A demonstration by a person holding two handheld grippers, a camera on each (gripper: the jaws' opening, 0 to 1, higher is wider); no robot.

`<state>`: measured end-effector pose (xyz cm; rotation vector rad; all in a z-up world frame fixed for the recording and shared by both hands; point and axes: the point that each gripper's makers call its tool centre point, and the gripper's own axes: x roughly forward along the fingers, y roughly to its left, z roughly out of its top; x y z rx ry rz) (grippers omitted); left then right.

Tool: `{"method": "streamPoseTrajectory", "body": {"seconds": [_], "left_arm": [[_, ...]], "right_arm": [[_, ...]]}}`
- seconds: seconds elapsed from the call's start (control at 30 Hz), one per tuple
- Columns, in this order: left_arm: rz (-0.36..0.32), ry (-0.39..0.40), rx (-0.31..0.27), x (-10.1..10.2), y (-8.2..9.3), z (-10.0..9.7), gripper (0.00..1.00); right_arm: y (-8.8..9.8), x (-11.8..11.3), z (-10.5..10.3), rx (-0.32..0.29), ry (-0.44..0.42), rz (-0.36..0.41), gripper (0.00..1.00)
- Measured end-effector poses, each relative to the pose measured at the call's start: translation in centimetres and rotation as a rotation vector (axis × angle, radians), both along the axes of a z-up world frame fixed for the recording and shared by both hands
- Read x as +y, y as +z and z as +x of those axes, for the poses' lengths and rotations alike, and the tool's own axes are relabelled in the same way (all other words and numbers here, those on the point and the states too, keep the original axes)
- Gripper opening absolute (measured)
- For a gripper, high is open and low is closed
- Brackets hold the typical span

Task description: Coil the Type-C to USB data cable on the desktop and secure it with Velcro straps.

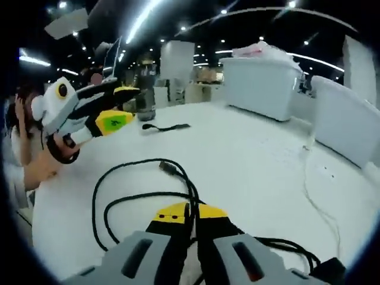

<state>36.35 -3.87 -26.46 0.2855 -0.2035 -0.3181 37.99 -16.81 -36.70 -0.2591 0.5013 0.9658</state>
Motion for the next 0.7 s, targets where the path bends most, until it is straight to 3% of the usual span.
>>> {"method": "streamPoseTrajectory", "body": {"seconds": [0.1,0.13,0.2,0.27,0.47,0.7], "left_arm": [[0.001,-0.004,0.001,-0.2,0.0,0.0,0.45],[0.004,-0.005,0.001,-0.2,-0.1,0.0,0.45],[0.01,-0.006,0.002,-0.4,-0.2,-0.1,0.45],[0.016,-0.007,0.0,-0.4,-0.1,-0.2,0.45],[0.01,-0.007,-0.001,-0.3,-0.1,-0.2,0.45],[0.016,-0.012,-0.001,-0.6,-0.1,-0.2,0.45]], "right_arm": [[-0.7,0.3,-0.4,0.032,-0.019,-0.021,0.17],[-0.9,0.1,-0.3,0.017,-0.03,-0.043,0.15],[-1.3,-0.6,0.8,-0.074,-0.067,-0.14,0.09],[-1.2,-0.1,0.8,-0.066,-0.059,-0.131,0.08],[-0.7,-0.3,0.5,-0.139,-0.013,-0.19,0.02],[2.5,-1.2,0.8,-0.405,-0.045,-0.238,0.01]]}}
